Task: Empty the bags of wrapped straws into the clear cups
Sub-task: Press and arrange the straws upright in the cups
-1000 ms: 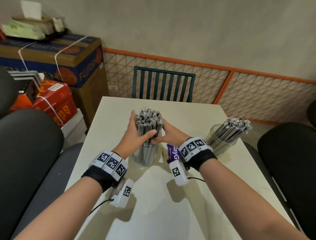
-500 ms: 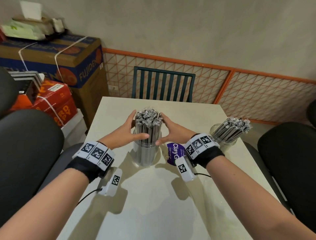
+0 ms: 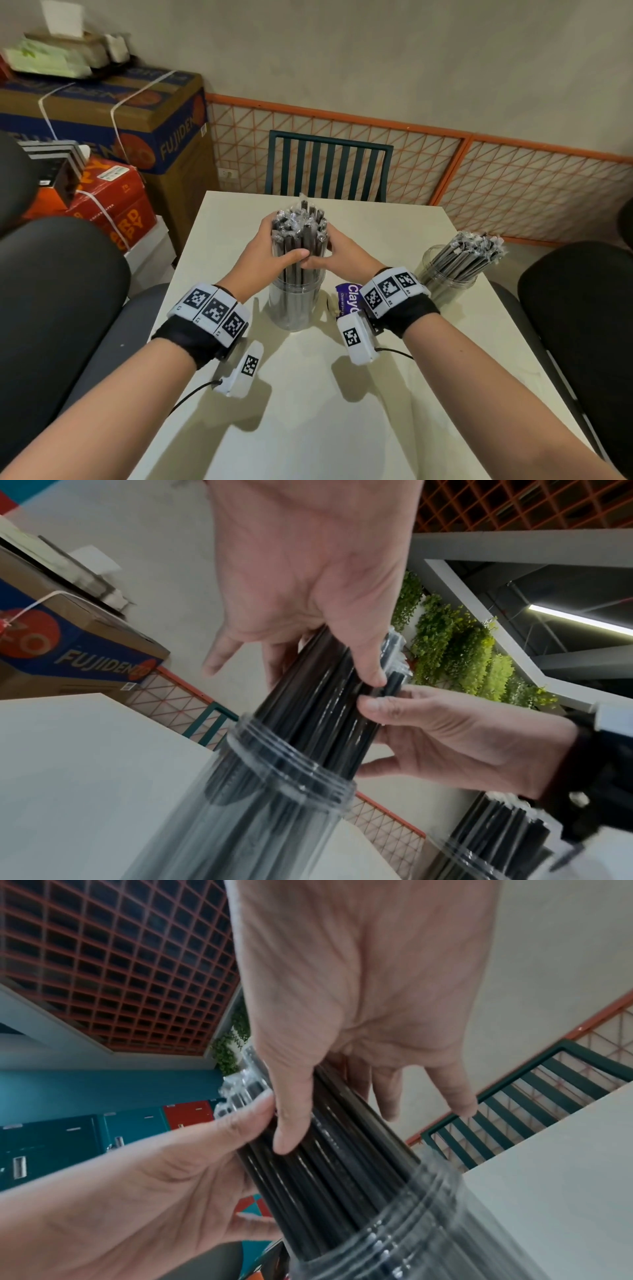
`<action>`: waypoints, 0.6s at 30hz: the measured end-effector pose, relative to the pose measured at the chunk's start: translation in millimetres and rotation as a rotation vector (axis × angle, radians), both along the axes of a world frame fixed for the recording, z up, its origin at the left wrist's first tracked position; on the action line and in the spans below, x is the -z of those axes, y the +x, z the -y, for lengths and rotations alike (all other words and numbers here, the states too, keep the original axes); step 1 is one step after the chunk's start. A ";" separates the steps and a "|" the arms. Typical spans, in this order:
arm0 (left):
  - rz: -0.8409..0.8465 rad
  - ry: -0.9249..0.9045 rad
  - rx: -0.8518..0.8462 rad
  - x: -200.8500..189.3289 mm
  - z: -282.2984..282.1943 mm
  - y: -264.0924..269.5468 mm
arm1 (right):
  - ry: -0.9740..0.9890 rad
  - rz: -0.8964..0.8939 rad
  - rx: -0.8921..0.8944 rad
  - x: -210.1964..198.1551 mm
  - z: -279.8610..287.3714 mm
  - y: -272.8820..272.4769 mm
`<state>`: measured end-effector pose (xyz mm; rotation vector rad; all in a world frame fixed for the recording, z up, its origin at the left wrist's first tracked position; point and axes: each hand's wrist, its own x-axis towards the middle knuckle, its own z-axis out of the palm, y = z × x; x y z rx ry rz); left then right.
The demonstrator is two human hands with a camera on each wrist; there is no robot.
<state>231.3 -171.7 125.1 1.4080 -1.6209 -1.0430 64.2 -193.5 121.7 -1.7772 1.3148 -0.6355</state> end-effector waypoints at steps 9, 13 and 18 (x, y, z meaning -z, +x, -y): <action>-0.030 0.042 0.021 15.1 -3.5 6.3 | 0.099 -0.052 -0.016 19.1 -1.9 -2.9; -0.027 0.056 0.028 16.8 -3.0 8.1 | 0.110 -0.055 -0.002 21.1 -1.3 -1.1; -0.032 0.069 0.034 17.2 -4.2 7.9 | 0.112 -0.034 0.017 24.0 -2.1 -1.0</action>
